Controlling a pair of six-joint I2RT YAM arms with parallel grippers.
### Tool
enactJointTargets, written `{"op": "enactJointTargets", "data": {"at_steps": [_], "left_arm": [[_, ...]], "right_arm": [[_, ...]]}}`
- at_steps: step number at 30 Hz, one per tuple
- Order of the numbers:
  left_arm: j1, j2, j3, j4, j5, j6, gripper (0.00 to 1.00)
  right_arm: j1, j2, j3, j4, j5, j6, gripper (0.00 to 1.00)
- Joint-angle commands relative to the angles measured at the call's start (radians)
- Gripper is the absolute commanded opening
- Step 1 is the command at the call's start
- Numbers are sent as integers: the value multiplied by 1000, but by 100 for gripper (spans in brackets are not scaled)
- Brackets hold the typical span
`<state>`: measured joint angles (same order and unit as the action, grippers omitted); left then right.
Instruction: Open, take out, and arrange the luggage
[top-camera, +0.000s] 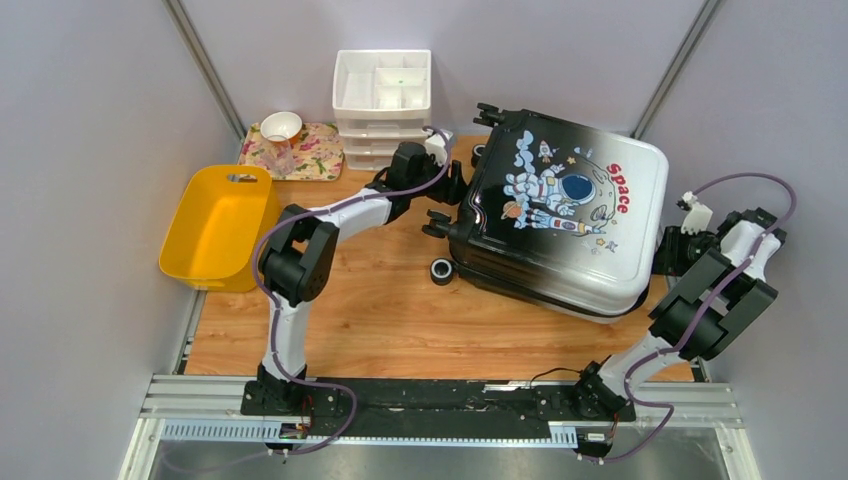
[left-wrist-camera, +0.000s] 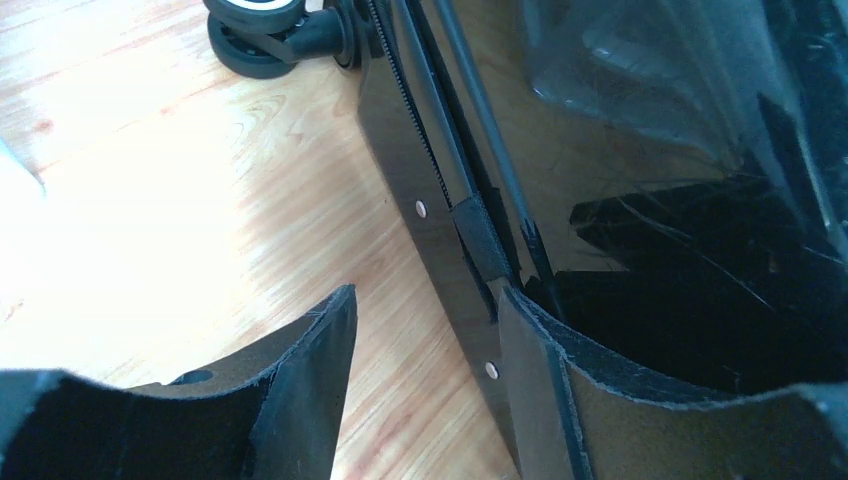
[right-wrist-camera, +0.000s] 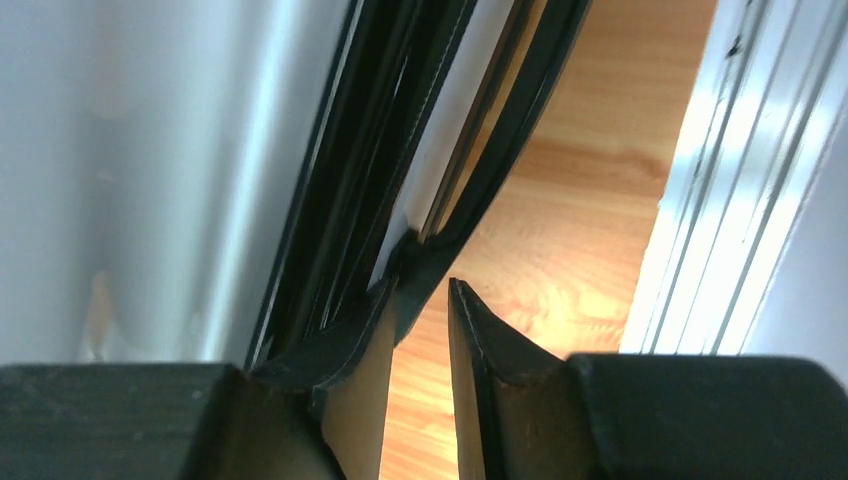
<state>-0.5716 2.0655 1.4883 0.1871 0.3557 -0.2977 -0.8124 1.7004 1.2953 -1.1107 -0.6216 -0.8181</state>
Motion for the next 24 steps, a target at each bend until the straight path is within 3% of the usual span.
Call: {"op": "enactJointTargets", "data": {"at_steps": [1, 7, 12, 15, 19, 24], "left_arm": [[-36, -63, 38, 94, 91, 2, 65], [68, -293, -170, 19, 35, 51, 72], [157, -525, -383, -115, 51, 124, 75], [187, -683, -520, -182, 65, 201, 75], [193, -849, -673, -273, 115, 252, 75], [188, -964, -864, -250, 164, 201, 74]], "right_arm": [[99, 13, 77, 14, -199, 203, 31], [215, 33, 125, 214, -196, 397, 32], [298, 143, 255, 360, -190, 537, 32], [317, 197, 366, 339, -178, 579, 32], [244, 159, 414, 304, -165, 567, 38], [133, 21, 404, 138, -176, 380, 50]]}}
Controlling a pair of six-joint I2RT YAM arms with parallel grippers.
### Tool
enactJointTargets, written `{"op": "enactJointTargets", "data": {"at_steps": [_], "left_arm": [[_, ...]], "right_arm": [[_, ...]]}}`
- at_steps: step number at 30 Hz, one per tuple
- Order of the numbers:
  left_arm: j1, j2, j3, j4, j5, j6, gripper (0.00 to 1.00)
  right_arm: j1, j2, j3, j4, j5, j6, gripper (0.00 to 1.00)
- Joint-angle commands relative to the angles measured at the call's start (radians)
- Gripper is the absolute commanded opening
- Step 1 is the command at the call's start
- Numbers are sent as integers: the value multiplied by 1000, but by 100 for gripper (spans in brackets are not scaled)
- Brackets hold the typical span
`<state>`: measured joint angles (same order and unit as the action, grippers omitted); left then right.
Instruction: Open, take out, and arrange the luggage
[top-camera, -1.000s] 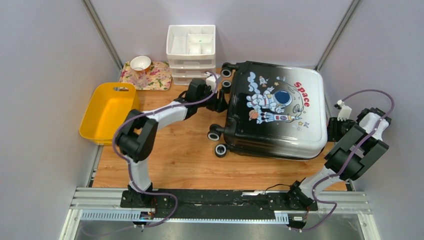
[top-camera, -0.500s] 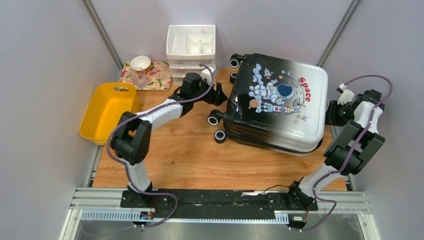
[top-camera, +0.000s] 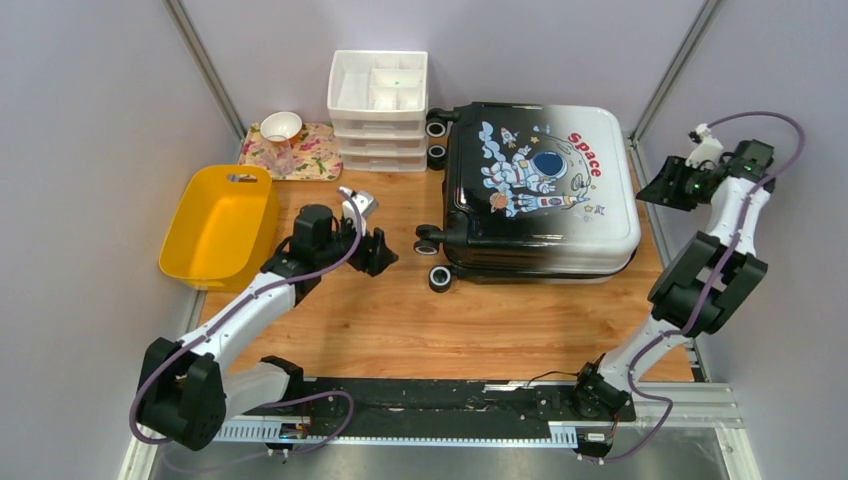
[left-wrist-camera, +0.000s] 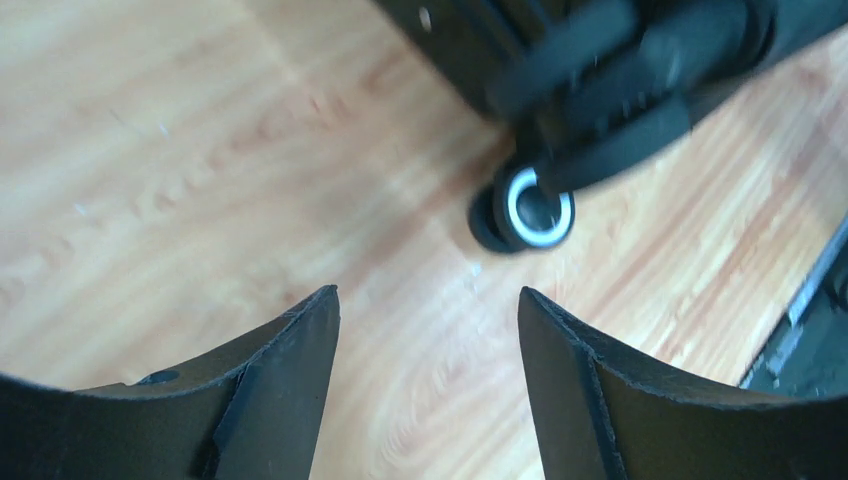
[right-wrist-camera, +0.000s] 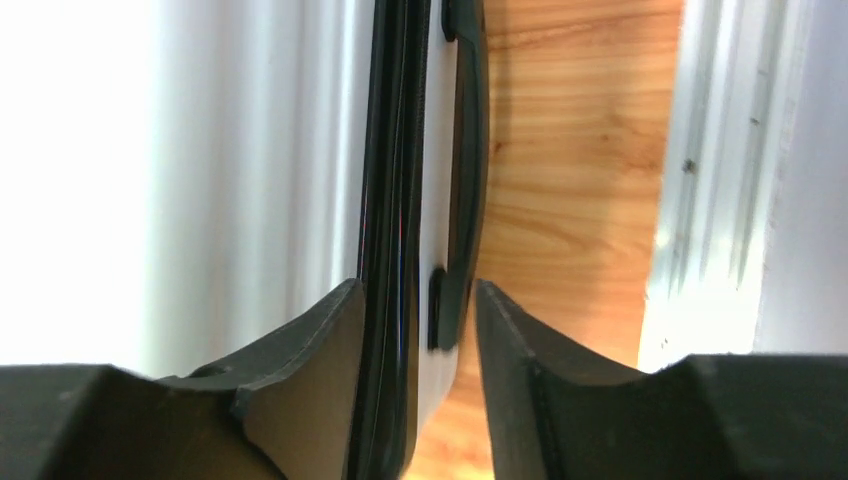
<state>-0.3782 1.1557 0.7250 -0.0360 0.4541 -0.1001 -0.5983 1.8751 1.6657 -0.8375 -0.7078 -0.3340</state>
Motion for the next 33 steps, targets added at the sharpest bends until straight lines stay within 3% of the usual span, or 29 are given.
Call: {"op": "enactJointTargets", "data": {"at_steps": [1, 6, 7, 8, 11, 18, 25, 29, 32, 33], "left_arm": [[-11, -56, -113, -21, 61, -12, 74], [-77, 18, -127, 82, 28, -50, 72], [-91, 35, -122, 103, 23, -82, 72], [-96, 51, -107, 126, 34, -101, 72], [-122, 125, -52, 166, 37, -135, 72], [-166, 297, 89, 254, 54, -214, 71], [-222, 461, 260, 295, 57, -248, 69], [-235, 475, 275, 324, 63, -230, 67], [-248, 476, 312, 320, 75, -168, 56], [-248, 486, 329, 305, 78, -147, 46]], "right_arm": [[-113, -178, 20, -164, -85, -137, 53], [-202, -333, -96, -443, -137, -406, 53], [-225, -373, -115, -498, -156, -547, 55], [-230, -390, -130, -628, -176, -624, 55], [-232, -456, -214, -812, -164, -822, 54], [-228, -646, -490, -827, -98, -961, 53], [-215, -706, -564, -807, -160, -939, 52], [-181, -737, -616, -681, -173, -863, 51], [-167, -745, -618, -686, -191, -864, 50], [-166, -745, -620, -696, -194, -878, 51]]}}
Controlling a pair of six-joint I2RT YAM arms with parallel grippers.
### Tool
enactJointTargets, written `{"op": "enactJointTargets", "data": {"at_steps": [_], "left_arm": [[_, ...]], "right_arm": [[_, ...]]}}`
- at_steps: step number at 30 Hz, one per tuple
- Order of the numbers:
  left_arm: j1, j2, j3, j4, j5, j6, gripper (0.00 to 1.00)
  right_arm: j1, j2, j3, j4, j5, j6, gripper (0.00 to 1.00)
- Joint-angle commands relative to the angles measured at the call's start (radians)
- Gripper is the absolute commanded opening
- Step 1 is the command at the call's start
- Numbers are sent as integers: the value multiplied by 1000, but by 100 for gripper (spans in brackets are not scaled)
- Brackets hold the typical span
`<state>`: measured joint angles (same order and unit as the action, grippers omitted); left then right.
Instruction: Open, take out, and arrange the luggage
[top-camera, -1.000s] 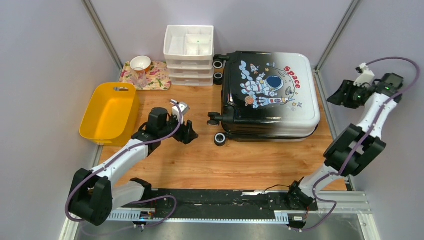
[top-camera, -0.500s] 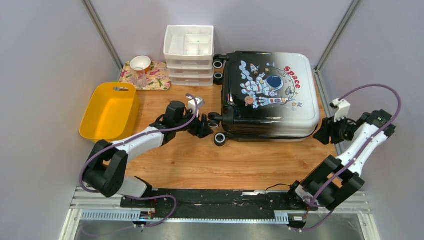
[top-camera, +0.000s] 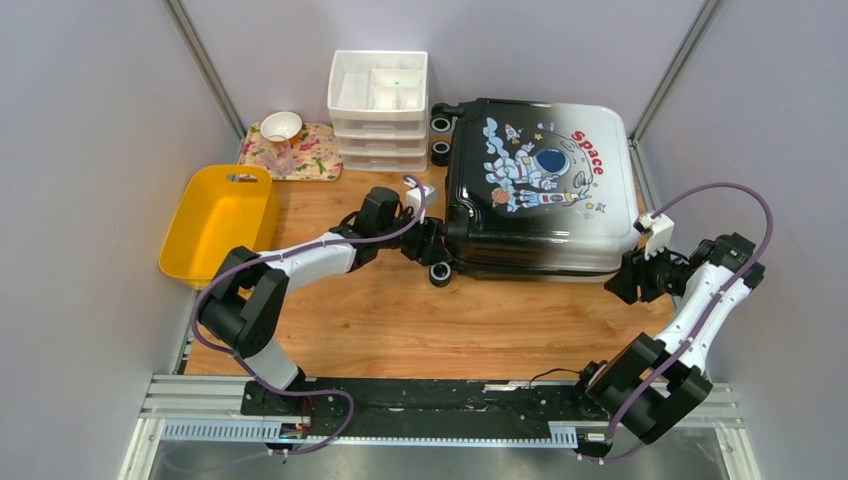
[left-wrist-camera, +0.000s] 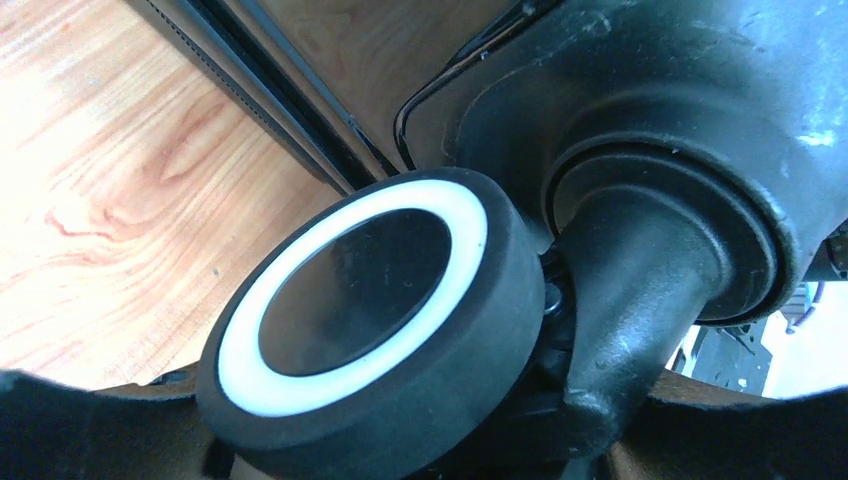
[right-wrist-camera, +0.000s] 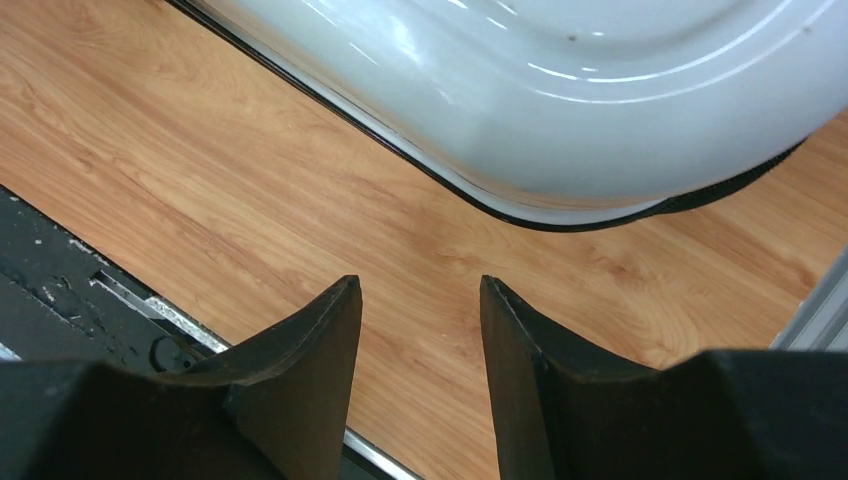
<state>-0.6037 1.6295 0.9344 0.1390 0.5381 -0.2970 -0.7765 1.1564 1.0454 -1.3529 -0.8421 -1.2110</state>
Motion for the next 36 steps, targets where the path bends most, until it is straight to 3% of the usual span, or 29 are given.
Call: {"op": "enactJointTargets", "data": {"at_steps": [1, 9, 14, 18, 24, 25, 30, 36], "left_arm": [[-22, 16, 136, 119, -1, 61, 42], [-22, -37, 236, 83, 85, 62, 0], [-22, -88, 279, 47, 63, 18, 0], [-22, -80, 343, 42, 27, -34, 0], [-18, -42, 443, 45, -21, -100, 0], [-15, -36, 454, 48, -21, -114, 0], [5, 12, 550, 45, -23, -157, 0], [30, 52, 630, 13, -12, -169, 0]], "right_arm": [[14, -30, -1, -193, -63, -36, 51], [26, -135, -13, -313, -75, -176, 55], [104, -317, -71, -315, -64, -209, 51], [279, -441, -128, -310, -75, -223, 49], [394, -523, -247, 51, -42, 75, 50], [402, -535, -271, 219, -31, 208, 50], [500, -603, -383, 662, 52, 483, 55], [684, -578, -456, 1130, 299, 649, 57]]}}
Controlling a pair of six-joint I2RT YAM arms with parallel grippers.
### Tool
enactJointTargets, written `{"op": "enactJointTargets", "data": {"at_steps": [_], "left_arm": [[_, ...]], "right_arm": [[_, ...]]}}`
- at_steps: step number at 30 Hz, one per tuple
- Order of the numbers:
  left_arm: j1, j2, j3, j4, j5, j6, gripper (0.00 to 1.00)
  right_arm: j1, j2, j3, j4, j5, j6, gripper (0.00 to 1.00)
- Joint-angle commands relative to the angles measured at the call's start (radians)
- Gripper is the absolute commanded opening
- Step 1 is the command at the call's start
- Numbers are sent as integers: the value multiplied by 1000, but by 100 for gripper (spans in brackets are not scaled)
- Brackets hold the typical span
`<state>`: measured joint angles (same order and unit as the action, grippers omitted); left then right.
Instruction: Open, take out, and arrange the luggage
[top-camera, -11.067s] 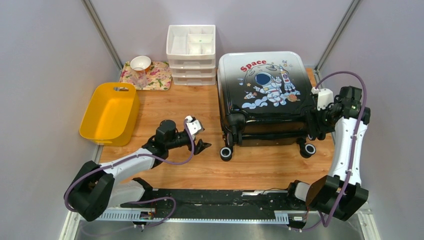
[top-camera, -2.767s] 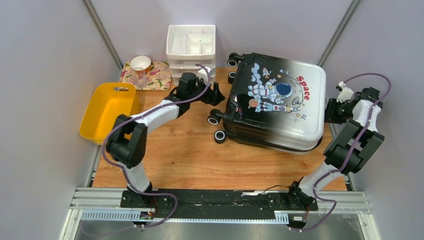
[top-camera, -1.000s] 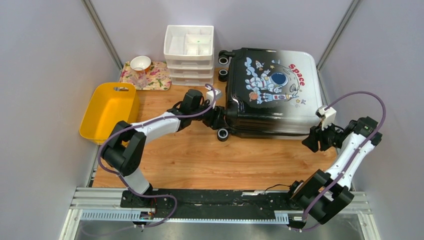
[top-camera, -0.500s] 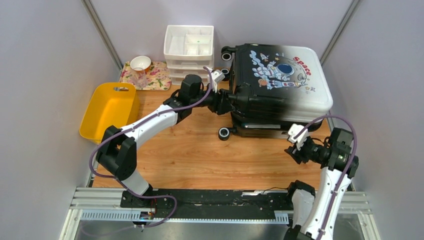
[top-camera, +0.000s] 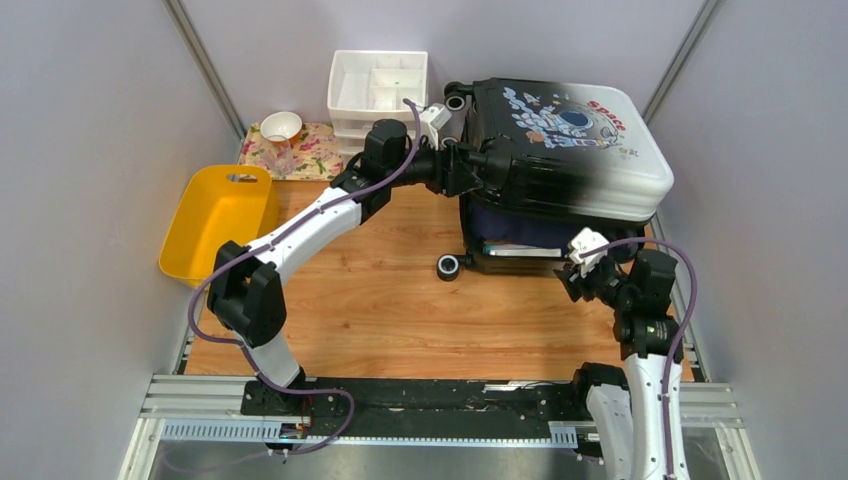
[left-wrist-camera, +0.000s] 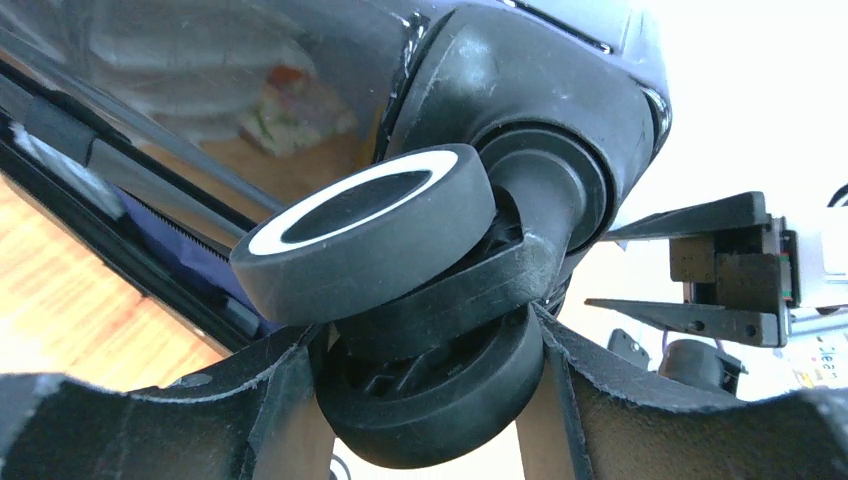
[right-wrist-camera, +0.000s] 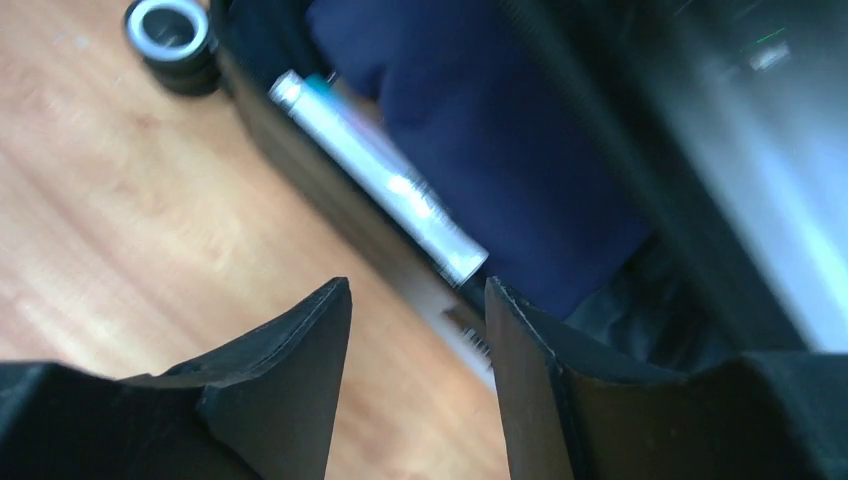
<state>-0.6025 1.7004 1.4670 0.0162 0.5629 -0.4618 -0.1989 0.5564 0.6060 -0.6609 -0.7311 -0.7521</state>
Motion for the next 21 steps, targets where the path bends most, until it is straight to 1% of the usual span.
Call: {"op": "enactJointTargets", "data": {"at_steps": [1, 2, 4, 7, 8, 9, 10, 11, 15, 17, 19, 20, 21], "left_arm": [[29, -19, 98, 134, -37, -2, 0], [30, -21, 98, 131, -37, -1, 0], [30, -25, 92, 130, -24, 2, 1], [32, -50, 64, 131, -27, 20, 28], [33, -70, 55, 131, -32, 28, 48], [38, -82, 44, 133, -38, 37, 59], [43, -94, 20, 133, -41, 43, 69], [61, -122, 3, 136, -46, 40, 75], [125, -191, -68, 128, -51, 26, 78], [150, -250, -132, 131, -51, 53, 78], [164, -301, -215, 119, -17, 145, 78], [165, -355, -246, 108, -6, 261, 78], [165, -379, -279, 105, 44, 309, 77]], "right_arm": [[130, 42, -15, 522, 228, 191, 57], [151, 63, -2, 556, 296, 192, 57], [187, 134, 23, 643, 352, 215, 59], [194, 203, 69, 763, 436, 247, 61], [194, 215, 81, 783, 468, 252, 62], [194, 235, 112, 800, 482, 261, 63], [194, 244, 127, 826, 495, 276, 63], [194, 255, 144, 836, 502, 278, 63], [194, 344, 254, 883, 571, 273, 63], [194, 368, 290, 914, 585, 276, 63], [194, 408, 349, 919, 576, 286, 63], [193, 424, 369, 919, 567, 301, 64], [194, 465, 397, 917, 564, 309, 64]]}}
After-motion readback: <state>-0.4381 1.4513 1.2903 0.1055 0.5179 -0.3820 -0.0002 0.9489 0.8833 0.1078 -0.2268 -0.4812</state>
